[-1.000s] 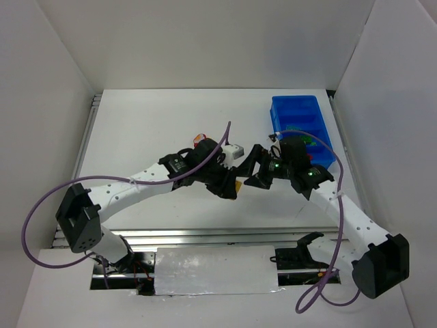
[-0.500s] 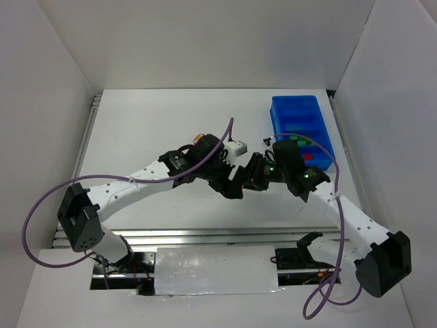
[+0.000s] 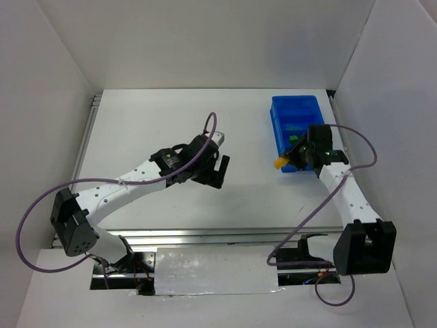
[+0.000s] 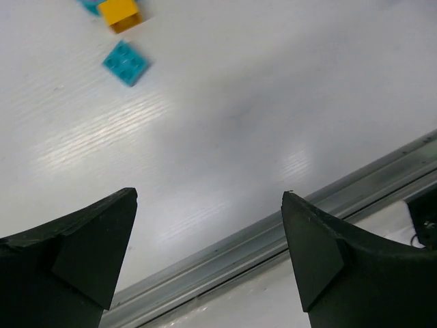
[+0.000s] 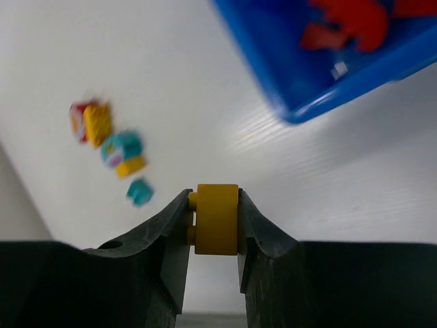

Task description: Sort the legos into containers by color

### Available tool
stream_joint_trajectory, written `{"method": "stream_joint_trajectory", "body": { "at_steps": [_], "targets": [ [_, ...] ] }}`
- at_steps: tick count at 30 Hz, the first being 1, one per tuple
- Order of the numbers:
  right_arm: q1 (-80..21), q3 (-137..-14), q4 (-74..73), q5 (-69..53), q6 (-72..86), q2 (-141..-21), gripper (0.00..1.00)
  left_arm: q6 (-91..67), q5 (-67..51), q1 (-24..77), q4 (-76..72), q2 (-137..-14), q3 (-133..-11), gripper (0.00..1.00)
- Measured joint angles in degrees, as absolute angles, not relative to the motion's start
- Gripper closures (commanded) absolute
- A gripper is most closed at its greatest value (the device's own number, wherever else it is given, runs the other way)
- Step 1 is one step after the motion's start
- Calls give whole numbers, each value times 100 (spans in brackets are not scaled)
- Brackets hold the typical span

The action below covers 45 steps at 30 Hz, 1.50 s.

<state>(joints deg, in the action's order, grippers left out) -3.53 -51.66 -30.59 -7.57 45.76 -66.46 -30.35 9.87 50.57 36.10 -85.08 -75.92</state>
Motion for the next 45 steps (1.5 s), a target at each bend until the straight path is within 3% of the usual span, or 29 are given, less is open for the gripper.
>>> {"method": "stream_joint_trajectory", "body": {
  "at_steps": [9, 21, 45],
  "targets": [
    [1070, -6130, -3201, 228, 4379, -7885, 100, -3199, 1848, 5026, 4226, -7199, -6724, 0],
    [1455, -6333, -3227, 250, 4351, -8112, 100, -3498, 2609, 4982, 4239, -5590, -5487, 0],
    [1634, -6257, -3214, 84, 4335, -7822, 100, -3651, 3114, 4967, 4215, -5537, -5275, 1]
  ]
}}
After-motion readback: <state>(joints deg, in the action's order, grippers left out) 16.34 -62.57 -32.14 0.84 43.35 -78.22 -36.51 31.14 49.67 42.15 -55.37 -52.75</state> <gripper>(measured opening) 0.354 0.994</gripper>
